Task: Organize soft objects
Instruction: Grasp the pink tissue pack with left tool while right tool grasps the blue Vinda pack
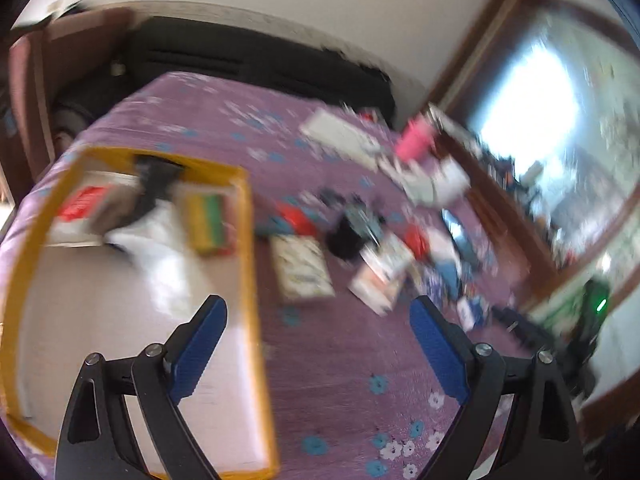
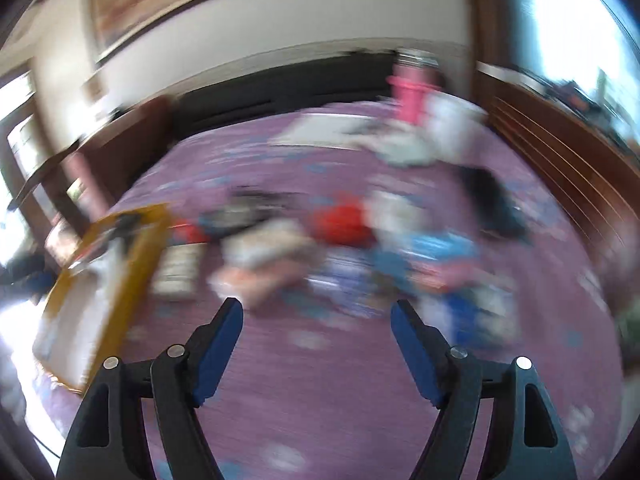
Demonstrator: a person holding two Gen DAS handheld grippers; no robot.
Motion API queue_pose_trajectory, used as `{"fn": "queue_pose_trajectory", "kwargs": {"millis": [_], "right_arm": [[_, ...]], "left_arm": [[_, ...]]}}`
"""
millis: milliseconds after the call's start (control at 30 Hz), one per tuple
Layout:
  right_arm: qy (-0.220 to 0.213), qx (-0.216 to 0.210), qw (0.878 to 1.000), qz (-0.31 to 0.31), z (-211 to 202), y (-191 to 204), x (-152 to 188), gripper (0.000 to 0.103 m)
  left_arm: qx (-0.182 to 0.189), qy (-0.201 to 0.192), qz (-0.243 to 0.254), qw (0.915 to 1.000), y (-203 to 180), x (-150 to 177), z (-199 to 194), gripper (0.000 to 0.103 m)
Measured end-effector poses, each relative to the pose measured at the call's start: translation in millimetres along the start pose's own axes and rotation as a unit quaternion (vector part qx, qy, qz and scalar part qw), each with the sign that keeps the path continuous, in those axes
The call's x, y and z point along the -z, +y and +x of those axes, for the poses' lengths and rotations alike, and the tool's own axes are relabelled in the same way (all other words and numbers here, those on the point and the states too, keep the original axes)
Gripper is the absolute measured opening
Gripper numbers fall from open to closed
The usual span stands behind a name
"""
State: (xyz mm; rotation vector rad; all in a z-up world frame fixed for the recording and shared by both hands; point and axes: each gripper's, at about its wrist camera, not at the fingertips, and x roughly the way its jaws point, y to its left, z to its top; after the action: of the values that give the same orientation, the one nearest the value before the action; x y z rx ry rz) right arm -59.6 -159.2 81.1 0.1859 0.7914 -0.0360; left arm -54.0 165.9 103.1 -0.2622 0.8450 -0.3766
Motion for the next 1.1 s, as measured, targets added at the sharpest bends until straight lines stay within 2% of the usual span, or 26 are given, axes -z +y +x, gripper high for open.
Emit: {"fn": "queue_pose_trajectory", "kwargs": {"millis": [133,300,367,433,533,600,633,667,733,833,1033,1100], "right_arm": [[-0.014,-0.001,0.998,0.055,-1,-70,-6,0.081],[-0.04,-0.027,0.996,0.071,20,-109,-19,0.082],[-0.039,-0.055,0.995,0.08,35,-119,-22,0.082],[-0.035,-0.079,0.992,0.087,48,-130,-22,0.082],[-0.012,-0.117,0.986,0.114,59,-142,-19,0.082],[0.005,-0.161,0.977,0.138,68,-148,-17,0.082],[0.011,-0.167,0.976,0.14,70,-147,-17,0.082],[0.021,-0.177,0.974,0.142,73,-147,-15,0.082],[0.034,-0.185,0.971,0.146,79,-147,-13,0.082],[0.047,-0.189,0.968,0.157,85,-149,-9,0.082],[0.025,-0.168,0.971,0.168,77,-156,-9,0.082],[0.014,-0.155,0.973,0.172,72,-159,-9,0.082]], "left_arm": [[-0.026,0.041,0.047,0.9977,-47,5,57,0.092],[-0.091,0.067,0.082,0.9901,-83,6,122,0.092],[-0.114,0.072,0.109,0.9849,-95,6,144,0.092],[-0.154,0.077,0.147,0.9741,-105,5,167,0.092],[-0.173,0.076,0.172,0.9668,-109,5,183,0.092],[-0.176,0.084,0.17,0.9659,-108,5,193,0.09],[-0.164,0.086,0.158,0.9699,-106,5,193,0.074],[-0.138,0.09,0.137,0.9768,-105,4,190,0.066],[-0.142,0.087,0.125,0.978,-107,5,183,0.061],[-0.143,0.079,0.125,0.9787,-112,15,161,0.058],[-0.131,0.066,0.131,0.9805,-116,50,99,0.059],[-0.134,0.069,0.138,0.9789,-113,62,95,0.059]]}}
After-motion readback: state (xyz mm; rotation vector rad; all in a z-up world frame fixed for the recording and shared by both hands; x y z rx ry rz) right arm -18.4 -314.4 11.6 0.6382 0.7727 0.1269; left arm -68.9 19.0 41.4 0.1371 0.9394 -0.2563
